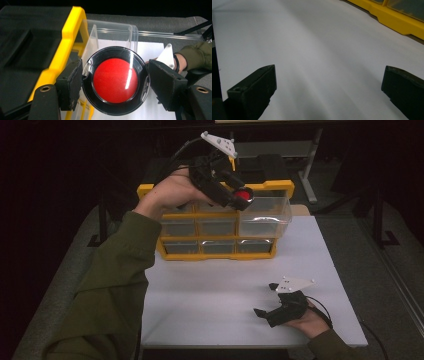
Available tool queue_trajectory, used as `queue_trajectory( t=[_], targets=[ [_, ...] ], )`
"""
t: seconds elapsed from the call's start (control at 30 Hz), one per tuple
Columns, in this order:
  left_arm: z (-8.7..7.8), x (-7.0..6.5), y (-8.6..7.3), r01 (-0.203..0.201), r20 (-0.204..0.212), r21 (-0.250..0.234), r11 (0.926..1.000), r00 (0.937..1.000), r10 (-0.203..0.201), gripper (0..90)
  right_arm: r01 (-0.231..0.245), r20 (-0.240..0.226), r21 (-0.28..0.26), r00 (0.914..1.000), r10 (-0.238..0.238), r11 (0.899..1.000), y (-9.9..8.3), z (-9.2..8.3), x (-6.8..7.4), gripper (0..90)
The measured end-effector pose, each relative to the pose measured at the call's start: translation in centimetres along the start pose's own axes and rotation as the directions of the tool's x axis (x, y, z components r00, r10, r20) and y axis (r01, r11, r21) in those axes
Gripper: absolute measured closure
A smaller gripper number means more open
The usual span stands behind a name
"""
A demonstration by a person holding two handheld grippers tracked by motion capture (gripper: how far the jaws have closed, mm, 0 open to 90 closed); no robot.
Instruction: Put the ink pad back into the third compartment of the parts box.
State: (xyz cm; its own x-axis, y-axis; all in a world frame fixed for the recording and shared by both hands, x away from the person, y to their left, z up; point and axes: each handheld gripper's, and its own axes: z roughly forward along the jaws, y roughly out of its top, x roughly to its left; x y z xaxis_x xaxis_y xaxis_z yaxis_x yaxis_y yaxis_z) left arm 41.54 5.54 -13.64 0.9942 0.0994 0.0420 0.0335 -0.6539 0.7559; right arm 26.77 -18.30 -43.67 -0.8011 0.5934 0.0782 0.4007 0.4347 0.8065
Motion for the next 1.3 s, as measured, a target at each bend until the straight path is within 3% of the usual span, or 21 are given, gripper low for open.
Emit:
queue_trajectory(
  t=[0.4, 0.8, 0.97, 1.17, 1.3],
  targets=[
    [2.9, 0.7, 1.3, -0.007, 0.018, 0.02, 0.9998, 0.9998, 0.007, 29.7, -0.001, -0.008, -0.007, 1.0, 0.001, 1.0, 0.0, -0.1, 0.0, 0.0],
    [5.1, 1.7, 0.6, 0.023, 0.032, 0.056, 0.9981, 0.9992, -0.025, 29.3, 0.0, -0.012, -0.009, 0.9999, -0.001, 1.0, 0.0, -0.1, 0.0, 0.0],
    [5.0, 1.7, 0.6, 0.026, 0.051, 0.038, 0.9989, 0.9983, -0.028, 25.7, -0.001, -0.012, -0.011, 0.9999, 0.001, 1.0, 0.0, -0.1, -0.1, 0.0],
    [3.7, 1.5, 0.1, 0.035, 0.043, 0.006, 0.9994, 0.9984, -0.035, 25.1, 0.003, -0.019, -0.015, 0.9998, -0.003, 1.0, 0.0, -0.2, -0.1, 0.0],
    [2.5, 1.1, -0.9, 0.04, 0.016, 0.0, 0.9992, 0.9991, -0.04, 24.4, -0.001, -0.017, -0.015, 0.9998, 0.001, 1.0, 0.0, -0.1, -0.3, 0.0]
  ],
)
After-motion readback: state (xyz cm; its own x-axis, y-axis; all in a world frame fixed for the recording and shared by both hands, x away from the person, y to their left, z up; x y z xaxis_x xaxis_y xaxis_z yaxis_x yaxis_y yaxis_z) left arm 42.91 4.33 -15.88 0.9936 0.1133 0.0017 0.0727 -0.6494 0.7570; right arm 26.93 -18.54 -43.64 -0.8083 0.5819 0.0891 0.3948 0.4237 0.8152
